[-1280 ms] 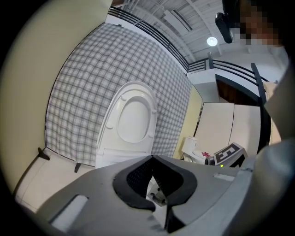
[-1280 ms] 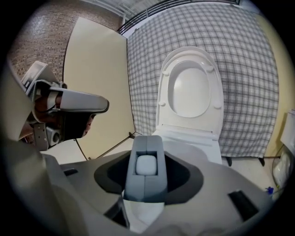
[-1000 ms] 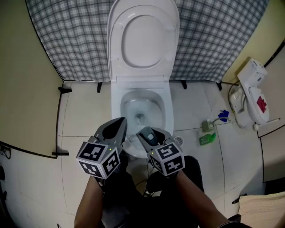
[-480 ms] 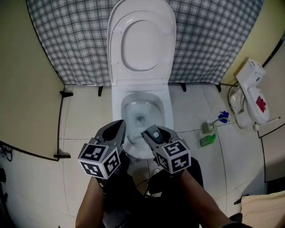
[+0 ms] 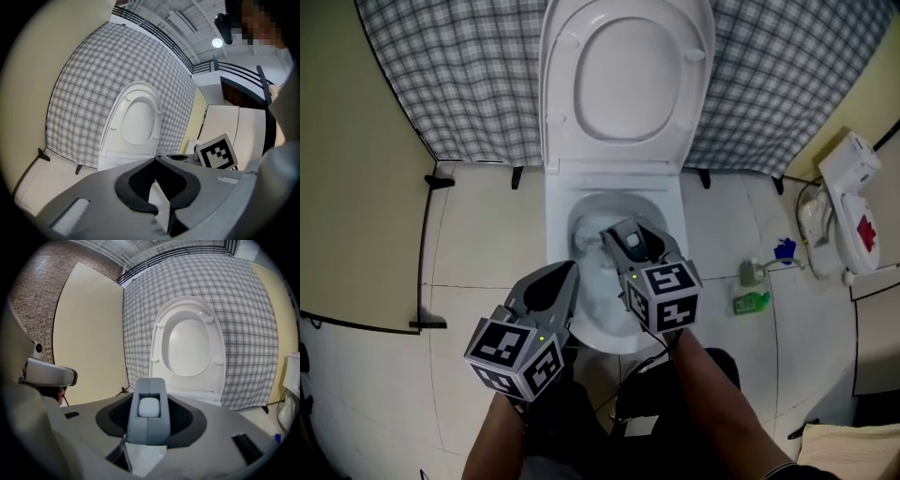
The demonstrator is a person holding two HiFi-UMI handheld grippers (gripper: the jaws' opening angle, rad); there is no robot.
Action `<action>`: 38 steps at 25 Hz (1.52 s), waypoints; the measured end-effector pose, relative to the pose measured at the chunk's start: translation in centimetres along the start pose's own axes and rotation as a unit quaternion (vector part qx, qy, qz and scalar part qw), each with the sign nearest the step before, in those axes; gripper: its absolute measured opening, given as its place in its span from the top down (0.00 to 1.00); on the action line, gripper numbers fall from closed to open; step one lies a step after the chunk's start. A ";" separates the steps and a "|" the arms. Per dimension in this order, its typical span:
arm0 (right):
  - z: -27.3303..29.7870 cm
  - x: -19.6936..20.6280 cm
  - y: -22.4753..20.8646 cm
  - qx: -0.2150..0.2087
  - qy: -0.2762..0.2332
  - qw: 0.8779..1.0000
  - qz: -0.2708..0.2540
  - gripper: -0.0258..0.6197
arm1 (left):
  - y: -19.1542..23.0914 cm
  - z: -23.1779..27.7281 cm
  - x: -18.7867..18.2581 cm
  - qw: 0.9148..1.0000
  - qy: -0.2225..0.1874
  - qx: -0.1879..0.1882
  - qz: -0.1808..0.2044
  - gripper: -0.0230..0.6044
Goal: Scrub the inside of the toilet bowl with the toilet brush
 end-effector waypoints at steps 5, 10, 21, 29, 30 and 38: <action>2.7 -0.6 -0.1 0.014 -0.018 1.000 0.010 0.64 | 1.3 0.4 0.3 1.000 -0.003 0.004 -0.018 0.95; 3.3 -0.5 0.7 -0.015 -0.020 0.999 0.031 0.63 | 2.1 0.0 0.7 1.000 -0.004 -0.004 -0.028 0.95; -1.1 2.0 2.8 -0.079 0.021 0.996 0.030 0.63 | 0.8 -0.9 0.5 1.000 -0.006 -0.009 -0.029 0.95; -6.3 4.2 4.0 -0.102 0.049 0.993 0.030 0.63 | -1.5 -2.0 0.9 1.000 -0.001 -0.005 -0.022 0.95; -6.9 4.4 4.2 -0.105 0.052 0.993 0.027 0.63 | -1.8 -2.1 0.9 1.000 -0.002 -0.005 -0.020 0.95; -10.5 5.4 3.4 -0.124 0.080 0.989 0.033 0.63 | -3.8 -3.3 0.0 1.000 -0.012 0.003 -0.004 0.95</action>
Point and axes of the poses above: the fingertips, and each gripper's own axes: z forward along the fingers, y to its left, x out of its underside, the point moved 7 cm from there along -z, backward along the fingers, and after that the axes turned 4 degrees about x, right-handed, at the moved point
